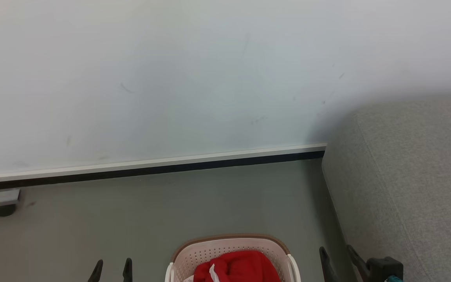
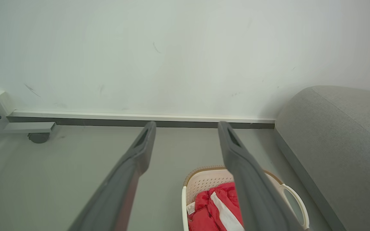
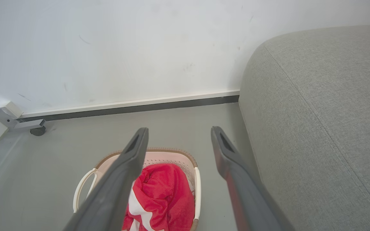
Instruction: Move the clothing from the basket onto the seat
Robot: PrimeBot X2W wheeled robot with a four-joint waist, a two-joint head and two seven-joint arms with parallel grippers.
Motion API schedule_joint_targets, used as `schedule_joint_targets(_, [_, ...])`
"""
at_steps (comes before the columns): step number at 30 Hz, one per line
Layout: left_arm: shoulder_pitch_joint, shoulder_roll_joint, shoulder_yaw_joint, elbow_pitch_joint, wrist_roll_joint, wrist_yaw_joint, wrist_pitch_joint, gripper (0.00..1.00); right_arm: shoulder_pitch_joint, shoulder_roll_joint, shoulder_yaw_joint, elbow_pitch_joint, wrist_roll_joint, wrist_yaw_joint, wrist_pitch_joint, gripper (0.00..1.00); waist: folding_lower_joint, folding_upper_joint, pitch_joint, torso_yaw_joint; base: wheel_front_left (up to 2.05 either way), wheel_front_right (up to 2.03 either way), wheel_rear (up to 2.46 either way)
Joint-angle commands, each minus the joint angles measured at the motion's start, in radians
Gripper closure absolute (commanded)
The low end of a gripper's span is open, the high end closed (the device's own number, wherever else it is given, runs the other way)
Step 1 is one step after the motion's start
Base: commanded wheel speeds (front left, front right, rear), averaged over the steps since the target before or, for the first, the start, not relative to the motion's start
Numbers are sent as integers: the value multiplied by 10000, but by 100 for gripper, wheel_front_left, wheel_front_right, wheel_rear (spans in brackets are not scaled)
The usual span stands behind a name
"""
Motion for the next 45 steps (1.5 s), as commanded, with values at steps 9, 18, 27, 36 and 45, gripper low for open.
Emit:
schedule_joint_targets(9, [194,3,-91,269,-246,56,-45,0,-219,21,271,-115,10,7,23,0,0,0,263,-747,0,0,0])
schedule_joint_targets(18, [-293,5,-505,1692,-769,-2,-23,0,-495,18,808,-334,-46,7,23,0,0,0,991,-2352,0,0,0])
schedule_joint_targets(27, [-1962,281,-851,3340,-461,-27,230,0,-1116,24,1230,-522,286,7,-341,0,0,0,2955,-4036,0,0,0])
schedule_joint_targets(36, [-4092,951,-1073,4902,-86,-93,1004,0,-1783,39,1537,-400,1101,7,-1215,0,0,0,5372,-5197,0,0,0])
schedule_joint_targets(45, [-5768,1387,-1508,6318,372,-4,1704,0,-2073,41,1680,-28,1737,7,-1766,0,0,0,6883,-5390,0,0,0])
